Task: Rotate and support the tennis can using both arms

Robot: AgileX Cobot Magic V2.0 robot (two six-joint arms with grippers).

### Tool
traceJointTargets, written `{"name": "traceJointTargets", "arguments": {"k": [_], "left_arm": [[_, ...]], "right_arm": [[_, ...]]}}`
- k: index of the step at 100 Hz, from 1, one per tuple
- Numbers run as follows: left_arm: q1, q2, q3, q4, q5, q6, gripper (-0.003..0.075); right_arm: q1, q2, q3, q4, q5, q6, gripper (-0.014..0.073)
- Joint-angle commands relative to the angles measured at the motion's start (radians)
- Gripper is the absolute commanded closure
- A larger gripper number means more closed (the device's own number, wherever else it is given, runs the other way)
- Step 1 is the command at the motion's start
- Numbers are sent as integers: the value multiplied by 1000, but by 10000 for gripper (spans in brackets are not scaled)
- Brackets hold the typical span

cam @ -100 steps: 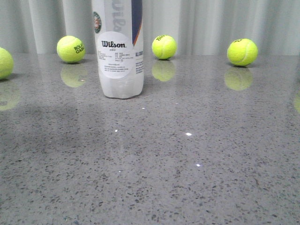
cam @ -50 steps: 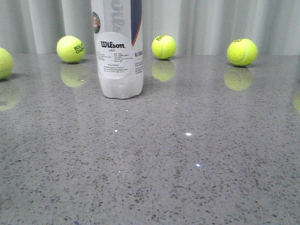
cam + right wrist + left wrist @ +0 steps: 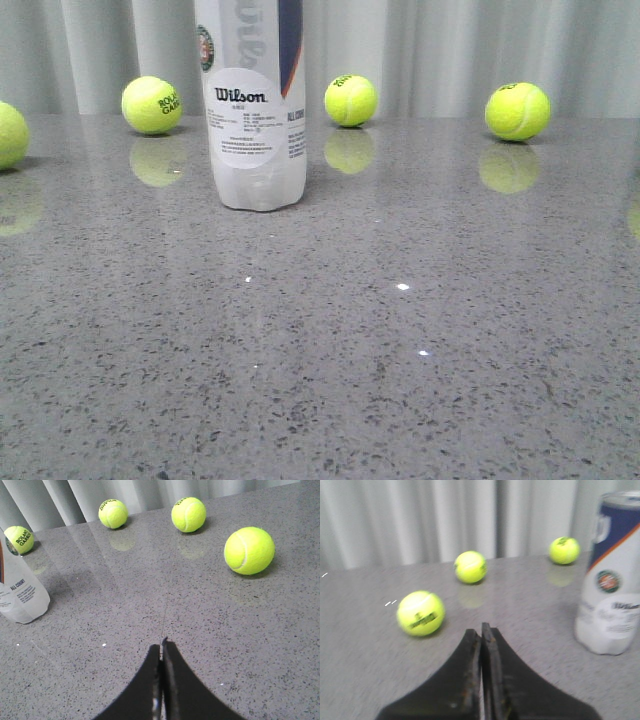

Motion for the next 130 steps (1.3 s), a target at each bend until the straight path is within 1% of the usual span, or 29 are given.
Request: {"name": "traceJointTargets", "arguments": {"k": [1,16,28,53,54,57,80,130], "left_arm": [[50,-47,32,19,-102,-44,741],[129,-153,167,19,-129,-44,741],[171,-237,268,19,-144,-44,741],[186,-450,463,23,-188,-44,741],[186,-458,463,23,-188,-44,741],[186,-478,459,23,-115,-44,741],[186,-454,459,-3,-150,-44,741],[186,-454,459,-3,-150,-44,741]], "right_arm": [[-6,9,-25,-3,-83,-3,629],[-6,9,-25,-3,-83,-3,629],[-6,9,-25,-3,-83,-3,629],[-6,9,-25,-3,-83,-3,629],[-6,9,-25,-3,-83,-3,629],[-6,9,-25,-3,-83,-3,629],[-6,9,-25,-3,-82,-3,629],[-6,9,-25,-3,-82,-3,629]]}}
